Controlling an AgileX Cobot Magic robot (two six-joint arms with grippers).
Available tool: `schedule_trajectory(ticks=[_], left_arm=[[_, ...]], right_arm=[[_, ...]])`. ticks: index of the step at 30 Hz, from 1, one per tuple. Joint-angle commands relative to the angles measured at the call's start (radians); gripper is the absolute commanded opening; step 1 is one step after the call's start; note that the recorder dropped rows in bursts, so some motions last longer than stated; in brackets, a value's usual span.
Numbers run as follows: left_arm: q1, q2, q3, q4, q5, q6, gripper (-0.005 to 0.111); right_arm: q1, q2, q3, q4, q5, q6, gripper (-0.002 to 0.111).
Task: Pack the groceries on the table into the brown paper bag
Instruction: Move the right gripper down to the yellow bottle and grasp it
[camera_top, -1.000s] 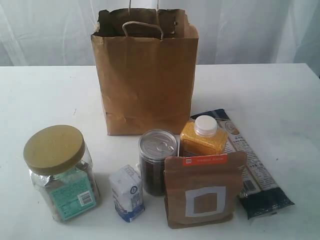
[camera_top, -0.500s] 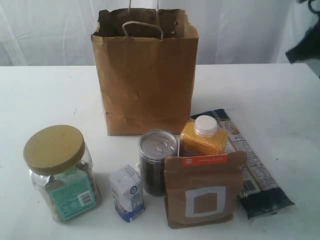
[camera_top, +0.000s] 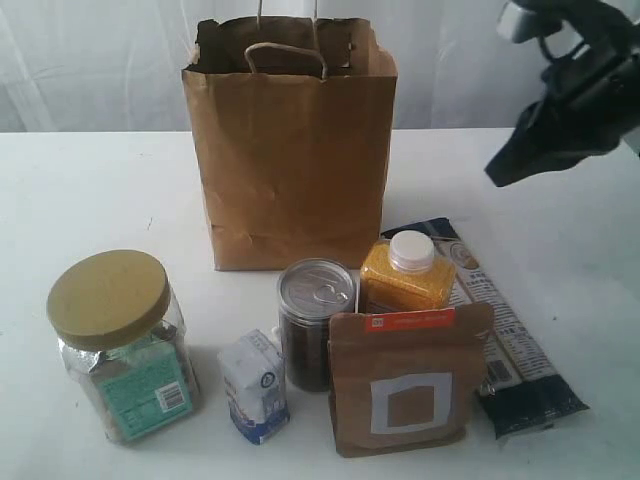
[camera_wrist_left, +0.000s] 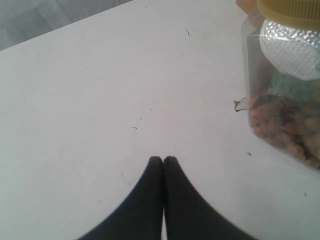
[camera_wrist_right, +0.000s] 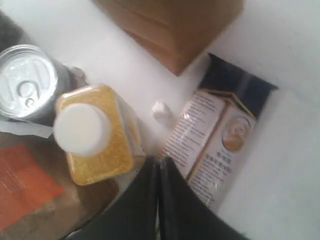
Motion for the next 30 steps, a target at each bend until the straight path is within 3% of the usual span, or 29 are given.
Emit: schedule_trajectory(ticks=[1,5,11,14,17,20,24,30], left_arm=[[-0.005,-0.004,0.000,-0.008,-0.001,-0.001,0.000],[-0.005,-0.004,0.000,-0.008,-0.001,-0.001,0.000],[-0.005,-0.004,0.000,-0.008,-0.001,-0.001,0.000],[-0.005,-0.004,0.000,-0.008,-0.001,-0.001,0.000],[-0.005,-0.004,0.000,-0.008,-0.001,-0.001,0.000],[-0.005,-0.004,0.000,-0.008,-0.001,-0.001,0.000],[-0.005,-0.004,0.000,-0.008,-0.001,-0.001,0.000],[-0.005,-0.004,0.000,-0.008,-0.001,-0.001,0.000]], right_arm=[[0.124,-0.003,-0.003,0.022,-0.089,-0.242,0.004],[0.195,-0.001,0.008,-0.006,-0.149,-0.311,0.022],[0.208,-0.001,0.069,-0.046,-0.180,-0.309,0.073],[0.208,-0.001,0.096,-0.064,-0.209,-0.249,0.087],[0.208,-0.001,0.133,-0.064,-0.218,-0.214,0.088],[0.208,-0.001,0.195,-0.047,-0.337,-0.220,0.088],[0.222,0.023,0.216,0.050,-0.364,-0.231,0.088],[0.231,0.111,0.224,0.046,-0.401,-0.266,0.088]])
